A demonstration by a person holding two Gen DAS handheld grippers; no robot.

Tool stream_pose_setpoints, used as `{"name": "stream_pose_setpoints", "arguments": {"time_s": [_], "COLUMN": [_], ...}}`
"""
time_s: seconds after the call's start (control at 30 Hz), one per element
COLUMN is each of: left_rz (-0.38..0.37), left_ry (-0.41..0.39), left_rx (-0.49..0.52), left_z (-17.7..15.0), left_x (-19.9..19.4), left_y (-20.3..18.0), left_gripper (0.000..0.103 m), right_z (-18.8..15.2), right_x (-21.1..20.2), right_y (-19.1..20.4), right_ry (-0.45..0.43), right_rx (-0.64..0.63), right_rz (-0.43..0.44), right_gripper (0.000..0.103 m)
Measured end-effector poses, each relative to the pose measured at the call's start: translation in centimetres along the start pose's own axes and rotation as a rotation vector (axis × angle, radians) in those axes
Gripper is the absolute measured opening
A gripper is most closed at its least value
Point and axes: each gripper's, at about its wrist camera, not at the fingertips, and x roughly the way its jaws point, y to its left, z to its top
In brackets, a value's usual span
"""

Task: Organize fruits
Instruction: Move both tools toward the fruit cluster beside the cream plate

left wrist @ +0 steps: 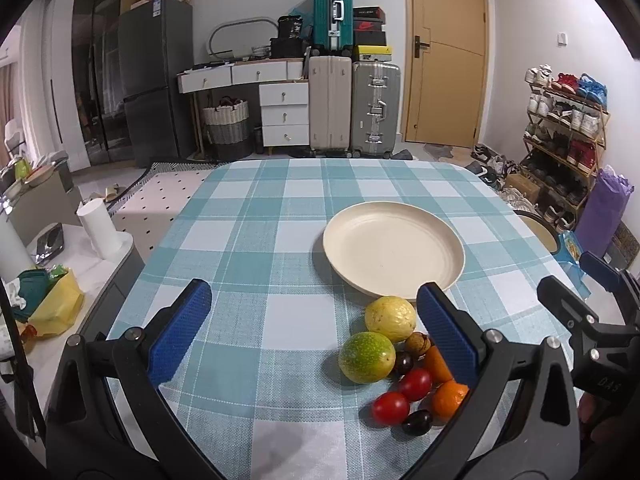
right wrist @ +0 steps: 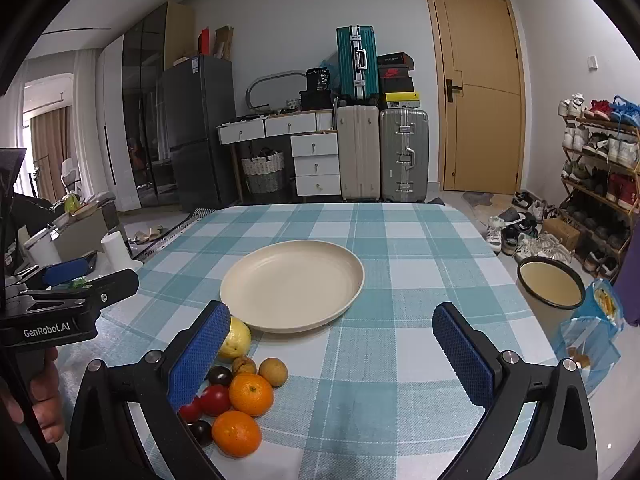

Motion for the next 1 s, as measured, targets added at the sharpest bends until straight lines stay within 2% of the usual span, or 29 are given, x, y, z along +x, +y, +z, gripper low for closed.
{"name": "stream_pose_setpoints", "arguments": {"time_s": [0.7,1.0], "left_rz": [0.017,0.0], "left_ry": [0.005,0.019], "left_rx": [0.019,0.009], "left_z": [-0.21,-0.52], "left_x": [0.47,0.91], "left_y": [-0.2,0.04], "left_gripper": [0.102,0.102], "right_z": [0.05,-0.08], "right_x": [0.6,0.69], "right_y": [0.0,0.18], "right_ry": [0.02,0.023], "right_rx": [-0.001,0.002], "right_rz": [0.022,0.026], "right_gripper": [0.103,0.103]}}
